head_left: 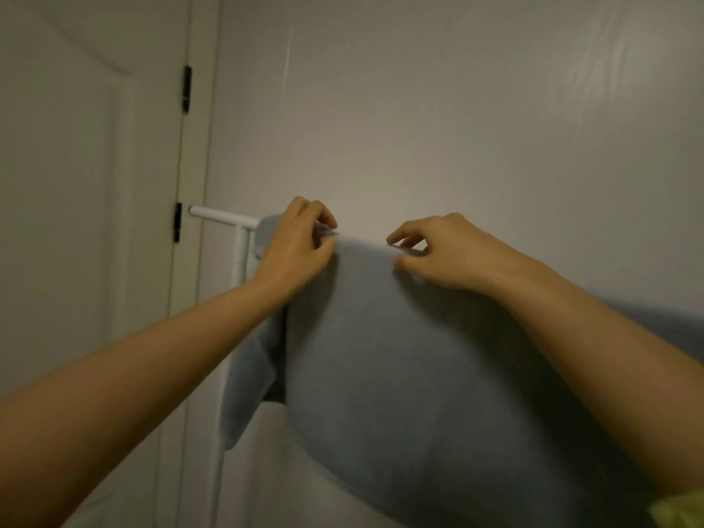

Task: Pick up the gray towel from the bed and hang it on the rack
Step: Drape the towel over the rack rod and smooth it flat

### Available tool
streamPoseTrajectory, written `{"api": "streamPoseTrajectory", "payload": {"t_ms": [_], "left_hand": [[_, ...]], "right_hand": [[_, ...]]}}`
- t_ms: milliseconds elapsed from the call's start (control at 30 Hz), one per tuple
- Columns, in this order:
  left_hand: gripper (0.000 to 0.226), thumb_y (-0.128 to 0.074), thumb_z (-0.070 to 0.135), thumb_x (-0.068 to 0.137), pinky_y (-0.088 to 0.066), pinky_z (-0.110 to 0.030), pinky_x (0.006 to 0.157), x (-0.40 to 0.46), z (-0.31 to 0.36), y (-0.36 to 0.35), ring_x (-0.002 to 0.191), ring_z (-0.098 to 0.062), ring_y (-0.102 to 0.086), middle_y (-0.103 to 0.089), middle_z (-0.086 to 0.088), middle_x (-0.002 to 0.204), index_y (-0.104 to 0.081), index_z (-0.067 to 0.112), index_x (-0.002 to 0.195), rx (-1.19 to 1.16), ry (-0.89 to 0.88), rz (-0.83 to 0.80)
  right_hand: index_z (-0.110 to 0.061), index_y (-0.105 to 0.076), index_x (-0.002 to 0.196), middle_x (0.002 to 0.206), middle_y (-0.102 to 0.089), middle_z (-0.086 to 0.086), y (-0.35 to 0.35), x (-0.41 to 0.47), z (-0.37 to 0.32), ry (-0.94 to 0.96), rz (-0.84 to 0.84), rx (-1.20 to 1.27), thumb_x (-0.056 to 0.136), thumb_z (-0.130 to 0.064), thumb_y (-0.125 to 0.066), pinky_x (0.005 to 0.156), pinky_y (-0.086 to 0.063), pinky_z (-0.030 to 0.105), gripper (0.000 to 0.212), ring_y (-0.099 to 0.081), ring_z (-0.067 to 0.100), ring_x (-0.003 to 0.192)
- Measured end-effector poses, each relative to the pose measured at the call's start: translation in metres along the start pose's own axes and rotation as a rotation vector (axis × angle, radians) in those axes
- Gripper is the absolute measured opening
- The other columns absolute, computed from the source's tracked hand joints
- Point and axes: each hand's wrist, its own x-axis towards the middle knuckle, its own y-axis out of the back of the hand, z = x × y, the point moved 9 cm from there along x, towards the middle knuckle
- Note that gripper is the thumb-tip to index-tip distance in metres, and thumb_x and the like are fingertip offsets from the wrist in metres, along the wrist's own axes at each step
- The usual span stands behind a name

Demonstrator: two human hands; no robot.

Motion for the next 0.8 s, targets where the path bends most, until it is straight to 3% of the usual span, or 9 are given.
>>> {"api": "streamPoseTrajectory", "payload": {"t_ms": [100, 167, 333, 433, 500, 567, 633, 700, 800], "left_hand": [[0.028, -0.063, 0.028, 0.075, -0.055, -0.038, 0.079, -0.008, -0.043, 0.034, 0.086, -0.017, -0.054, -0.049, 0.003, 0.101, -0.047, 0.023, 0.097, 0.064, 0.055, 0.06], [0.043, -0.068, 0.038, 0.07, -0.057, -0.038, 0.074, -0.013, -0.071, 0.041, 0.082, -0.017, -0.056, -0.049, 0.002, 0.101, -0.042, 0.026, 0.1, 0.101, 0.139, 0.015], [0.078, -0.074, 0.068, 0.05, -0.053, -0.033, 0.072, -0.025, -0.124, 0.033, 0.085, -0.015, -0.056, -0.052, 0.0, 0.103, -0.039, 0.026, 0.105, 0.001, 0.325, -0.176], [0.091, -0.083, 0.063, 0.043, -0.049, -0.023, 0.062, -0.041, -0.149, 0.009, 0.083, -0.006, -0.056, -0.054, 0.008, 0.096, -0.035, 0.027, 0.111, -0.143, 0.526, -0.421], [0.076, -0.083, 0.054, 0.056, -0.049, -0.024, 0.061, -0.048, -0.16, -0.003, 0.082, -0.007, -0.058, -0.058, 0.008, 0.091, -0.043, 0.021, 0.112, -0.249, 0.632, -0.459], [0.05, -0.076, 0.044, 0.072, -0.052, -0.028, 0.068, -0.042, -0.169, -0.001, 0.083, -0.015, -0.061, -0.063, 0.001, 0.089, -0.055, 0.016, 0.107, -0.365, 0.683, -0.367], [0.029, -0.067, 0.04, 0.081, -0.051, -0.028, 0.069, -0.029, -0.173, 0.006, 0.087, -0.017, -0.061, -0.064, 0.002, 0.09, -0.06, 0.019, 0.101, -0.465, 0.676, -0.293], [0.02, -0.063, 0.036, 0.084, -0.05, -0.029, 0.073, -0.018, -0.175, 0.01, 0.088, -0.015, -0.059, -0.061, 0.006, 0.092, -0.057, 0.023, 0.099, -0.572, 0.695, -0.325], [0.008, -0.059, 0.02, 0.085, -0.048, -0.029, 0.072, -0.004, -0.18, 0.016, 0.084, -0.016, -0.056, -0.06, -0.002, 0.093, -0.053, 0.018, 0.09, -0.659, 0.721, -0.359]], "right_hand": [[-0.039, -0.057, 0.126, 0.128, -0.064, -0.007, -0.015, 0.022, -0.029, 0.057, 0.059, -0.004, 0.085, -0.04, -0.056, 0.093, -0.051, 0.044, 0.041, -0.061, 0.019, 0.11], [-0.041, -0.051, 0.132, 0.131, -0.062, -0.007, -0.025, 0.04, -0.045, 0.085, 0.072, 0.013, 0.086, -0.037, -0.056, 0.094, -0.051, 0.046, 0.046, -0.06, 0.019, 0.113], [-0.044, -0.034, 0.143, 0.133, -0.055, 0.001, -0.044, 0.09, -0.082, 0.154, 0.059, 0.039, 0.081, -0.023, -0.064, 0.095, -0.05, 0.046, 0.072, -0.055, 0.021, 0.113], [-0.042, -0.047, 0.138, 0.122, -0.059, 0.002, -0.051, 0.118, -0.092, 0.139, 0.099, 0.008, 0.082, -0.03, -0.065, 0.091, -0.05, 0.042, 0.06, -0.055, 0.017, 0.1], [-0.035, -0.067, 0.121, 0.115, -0.068, 0.002, -0.049, 0.133, -0.09, 0.089, 0.127, 0.044, 0.082, -0.028, -0.063, 0.087, -0.051, 0.038, 0.039, -0.054, 0.013, 0.088], [-0.025, -0.076, 0.106, 0.108, -0.074, 0.005, -0.046, 0.147, -0.085, 0.016, 0.158, 0.088, 0.084, -0.023, -0.062, 0.08, -0.049, 0.031, 0.026, -0.055, 0.013, 0.082], [-0.018, -0.078, 0.099, 0.1, -0.076, 0.009, -0.046, 0.159, -0.076, -0.09, 0.16, 0.195, 0.086, -0.024, -0.061, 0.074, -0.051, 0.031, 0.022, -0.06, 0.016, 0.077], [-0.014, -0.076, 0.093, 0.092, -0.076, 0.014, -0.053, 0.168, -0.066, -0.228, 0.108, 0.441, 0.088, -0.022, -0.058, 0.064, -0.057, 0.03, 0.02, -0.068, 0.018, 0.07], [-0.008, -0.069, 0.098, 0.093, -0.073, 0.017, -0.057, 0.179, -0.058, -0.375, 0.105, 0.721, 0.094, -0.016, -0.05, 0.057, -0.06, 0.029, 0.021, -0.073, 0.022, 0.064]]}}
